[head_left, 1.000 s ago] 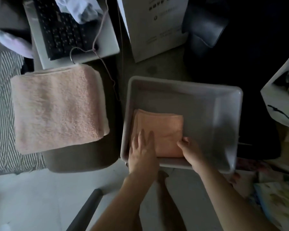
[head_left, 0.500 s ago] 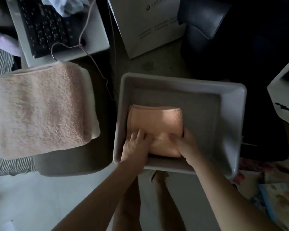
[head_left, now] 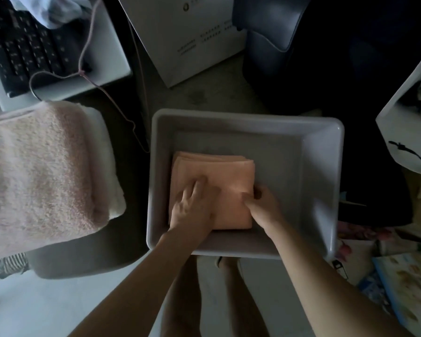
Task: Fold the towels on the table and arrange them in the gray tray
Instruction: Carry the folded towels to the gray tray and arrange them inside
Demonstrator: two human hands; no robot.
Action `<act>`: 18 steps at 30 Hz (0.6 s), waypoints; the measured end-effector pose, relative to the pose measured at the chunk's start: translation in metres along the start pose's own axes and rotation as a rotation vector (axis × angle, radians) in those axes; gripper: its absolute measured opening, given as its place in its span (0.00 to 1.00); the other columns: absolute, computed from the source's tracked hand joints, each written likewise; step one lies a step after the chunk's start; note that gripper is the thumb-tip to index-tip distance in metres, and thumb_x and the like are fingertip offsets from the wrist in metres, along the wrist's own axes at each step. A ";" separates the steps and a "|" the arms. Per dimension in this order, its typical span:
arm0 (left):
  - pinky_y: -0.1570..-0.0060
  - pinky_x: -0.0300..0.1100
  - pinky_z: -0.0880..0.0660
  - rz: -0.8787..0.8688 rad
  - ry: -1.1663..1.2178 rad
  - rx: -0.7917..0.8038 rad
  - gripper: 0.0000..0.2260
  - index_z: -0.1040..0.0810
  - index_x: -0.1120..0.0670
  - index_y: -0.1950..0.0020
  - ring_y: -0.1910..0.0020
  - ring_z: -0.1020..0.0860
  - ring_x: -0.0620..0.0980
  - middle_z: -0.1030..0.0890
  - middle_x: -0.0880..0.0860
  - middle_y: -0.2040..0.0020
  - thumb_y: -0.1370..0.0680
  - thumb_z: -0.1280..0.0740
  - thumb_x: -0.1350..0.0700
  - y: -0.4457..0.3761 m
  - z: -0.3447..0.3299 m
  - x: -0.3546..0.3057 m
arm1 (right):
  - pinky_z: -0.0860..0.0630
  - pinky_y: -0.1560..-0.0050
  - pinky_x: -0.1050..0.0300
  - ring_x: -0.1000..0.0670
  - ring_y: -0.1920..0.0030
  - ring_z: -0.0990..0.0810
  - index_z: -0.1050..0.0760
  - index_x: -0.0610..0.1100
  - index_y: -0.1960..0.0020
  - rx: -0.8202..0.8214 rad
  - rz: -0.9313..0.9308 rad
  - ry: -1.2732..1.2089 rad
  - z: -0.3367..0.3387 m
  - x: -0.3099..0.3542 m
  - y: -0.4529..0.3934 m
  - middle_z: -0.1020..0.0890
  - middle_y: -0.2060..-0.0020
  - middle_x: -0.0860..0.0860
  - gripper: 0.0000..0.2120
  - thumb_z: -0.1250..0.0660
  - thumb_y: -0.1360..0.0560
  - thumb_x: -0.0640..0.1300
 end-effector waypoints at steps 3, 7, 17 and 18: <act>0.44 0.50 0.24 0.038 0.014 0.011 0.26 0.36 0.39 0.29 0.29 0.38 0.54 0.44 0.47 0.26 0.25 0.33 0.53 -0.002 0.000 0.000 | 0.24 0.58 0.49 0.45 0.58 0.21 0.23 0.41 0.51 -0.089 0.032 0.013 -0.006 -0.003 0.007 0.18 0.59 0.45 0.09 0.36 0.22 0.46; 0.42 0.51 0.25 0.046 0.083 -0.064 0.24 0.32 0.43 0.30 0.33 0.35 0.54 0.39 0.50 0.28 0.26 0.32 0.51 0.011 0.002 0.004 | 0.37 0.73 0.64 0.53 0.70 0.29 0.33 0.49 0.66 -0.080 0.068 0.078 -0.023 0.000 0.006 0.26 0.70 0.52 0.15 0.40 0.20 0.46; 0.43 0.45 0.26 -0.293 0.044 0.264 0.20 0.26 0.42 0.32 0.37 0.27 0.50 0.28 0.47 0.34 0.24 0.34 0.50 0.053 -0.003 -0.002 | 0.30 0.66 0.58 0.48 0.65 0.25 0.26 0.42 0.60 -0.042 0.114 0.153 -0.007 0.018 -0.004 0.23 0.66 0.47 0.12 0.38 0.20 0.46; 0.44 0.45 0.26 -0.285 0.057 0.245 0.20 0.25 0.42 0.32 0.38 0.26 0.50 0.27 0.47 0.35 0.24 0.34 0.50 0.052 -0.004 -0.003 | 0.28 0.62 0.54 0.45 0.62 0.23 0.25 0.40 0.56 -0.031 0.117 0.158 -0.005 0.021 -0.003 0.21 0.64 0.46 0.12 0.38 0.20 0.47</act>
Point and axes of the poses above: each hand's wrist, its own y-axis away from the middle knuckle, its own z-axis out of the back of the hand, x = y × z, the point moved 1 cm from there along -y, towards the middle knuckle
